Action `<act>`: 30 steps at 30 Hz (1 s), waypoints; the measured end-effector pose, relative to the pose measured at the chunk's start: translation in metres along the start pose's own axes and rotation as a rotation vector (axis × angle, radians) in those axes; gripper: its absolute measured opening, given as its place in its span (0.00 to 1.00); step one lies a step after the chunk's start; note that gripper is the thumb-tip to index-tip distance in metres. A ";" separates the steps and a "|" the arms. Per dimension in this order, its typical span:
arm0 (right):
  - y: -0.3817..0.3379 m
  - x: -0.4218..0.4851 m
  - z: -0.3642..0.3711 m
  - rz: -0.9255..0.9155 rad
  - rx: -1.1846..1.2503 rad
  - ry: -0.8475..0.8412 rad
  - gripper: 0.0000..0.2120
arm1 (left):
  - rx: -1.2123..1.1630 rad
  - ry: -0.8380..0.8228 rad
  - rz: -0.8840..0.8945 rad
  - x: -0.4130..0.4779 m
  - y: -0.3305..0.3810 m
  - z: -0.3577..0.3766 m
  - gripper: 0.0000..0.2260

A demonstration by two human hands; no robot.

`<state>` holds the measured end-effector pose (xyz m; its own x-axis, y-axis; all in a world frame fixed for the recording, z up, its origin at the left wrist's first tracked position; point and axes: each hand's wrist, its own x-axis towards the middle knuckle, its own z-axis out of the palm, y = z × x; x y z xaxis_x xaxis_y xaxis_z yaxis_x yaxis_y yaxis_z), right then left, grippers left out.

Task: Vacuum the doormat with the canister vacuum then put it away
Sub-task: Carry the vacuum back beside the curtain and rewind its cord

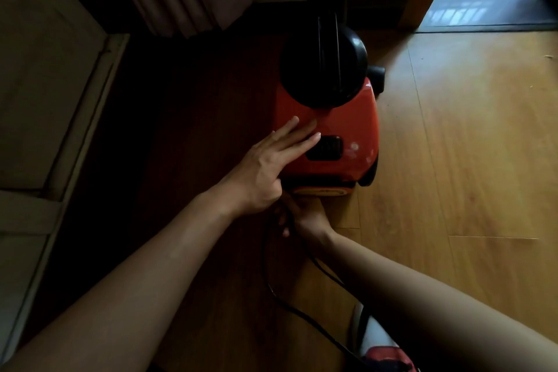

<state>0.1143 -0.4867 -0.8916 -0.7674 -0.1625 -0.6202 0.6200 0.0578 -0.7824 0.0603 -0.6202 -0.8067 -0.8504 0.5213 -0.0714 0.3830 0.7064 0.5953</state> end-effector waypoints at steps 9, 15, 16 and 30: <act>0.010 0.002 -0.094 0.085 -0.210 0.137 0.16 | -0.001 0.004 0.001 0.000 -0.002 0.000 0.46; -0.014 -0.030 -0.124 0.065 0.065 0.132 0.11 | -0.016 -0.002 -0.001 0.000 -0.003 0.001 0.47; -0.018 -0.035 -0.120 0.056 0.129 0.114 0.11 | -0.016 -0.002 -0.005 0.000 -0.002 0.001 0.46; -0.035 -0.078 -0.075 -0.198 0.245 0.073 0.16 | 0.063 0.009 -0.012 0.000 0.007 0.000 0.46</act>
<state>0.1402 -0.4024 -0.8206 -0.8815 -0.0756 -0.4661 0.4711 -0.2082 -0.8571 0.0632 -0.6148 -0.8025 -0.8583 0.5081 -0.0710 0.3940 0.7414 0.5431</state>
